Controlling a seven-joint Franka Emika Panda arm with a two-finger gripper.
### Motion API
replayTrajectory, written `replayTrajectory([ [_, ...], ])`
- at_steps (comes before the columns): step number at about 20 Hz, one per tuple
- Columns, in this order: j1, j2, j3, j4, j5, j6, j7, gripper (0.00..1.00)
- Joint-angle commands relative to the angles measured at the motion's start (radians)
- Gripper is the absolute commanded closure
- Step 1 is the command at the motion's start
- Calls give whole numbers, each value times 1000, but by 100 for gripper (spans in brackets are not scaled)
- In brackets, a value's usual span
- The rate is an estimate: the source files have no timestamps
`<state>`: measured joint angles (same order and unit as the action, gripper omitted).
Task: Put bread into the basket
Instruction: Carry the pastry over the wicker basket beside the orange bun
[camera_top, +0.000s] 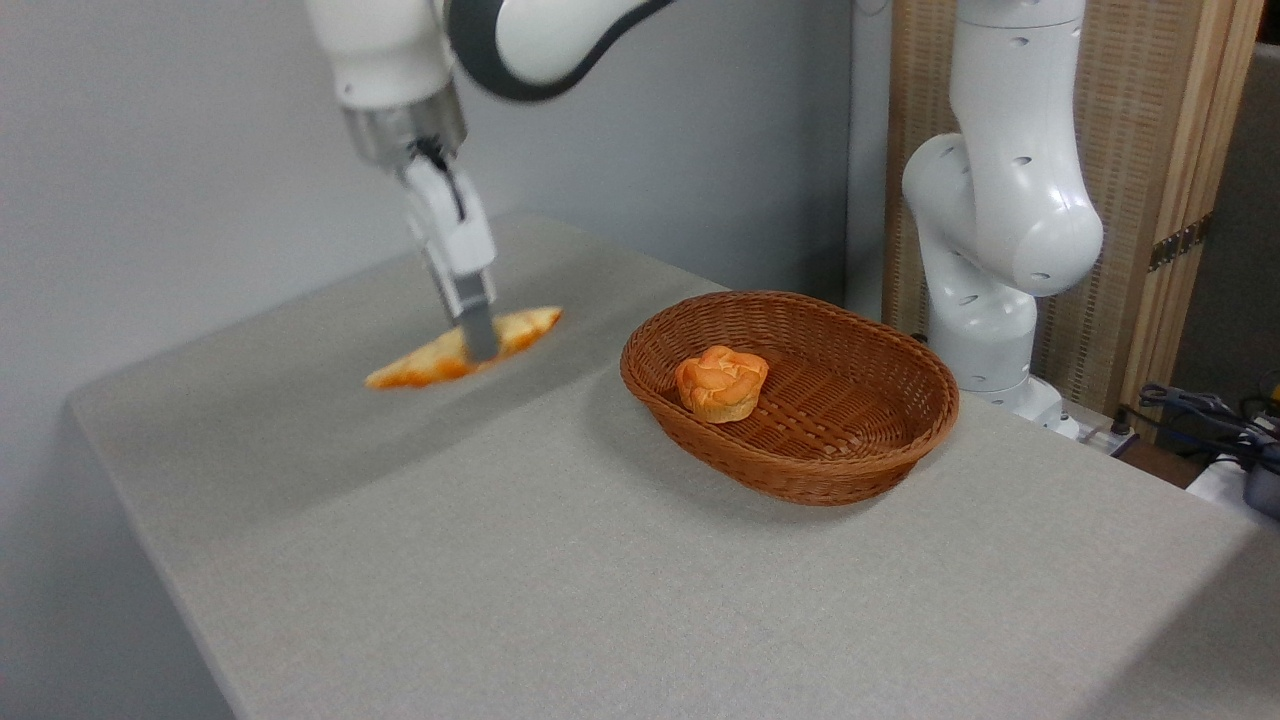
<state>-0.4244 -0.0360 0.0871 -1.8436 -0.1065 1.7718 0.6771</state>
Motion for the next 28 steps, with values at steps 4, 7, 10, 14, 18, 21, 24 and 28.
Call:
replayTrajectory([
  [4, 15, -143, 20, -58, -1, -271, -94, 71],
  [7, 16, -195, 57, -130, 1, -350, -94, 65],
  [10, 16, -228, 83, -213, 2, -400, -87, 58],
  [14, 16, -228, 85, -272, 50, -417, -79, 1],
  [18, 15, -222, 83, -275, 50, -416, -67, 0],
  [21, 13, -220, 83, -275, 50, -417, -65, 0],
  [24, 13, -219, 83, -275, 50, -416, -53, 0],
  [28, 12, -219, 83, -272, 53, -416, -31, 0],
])
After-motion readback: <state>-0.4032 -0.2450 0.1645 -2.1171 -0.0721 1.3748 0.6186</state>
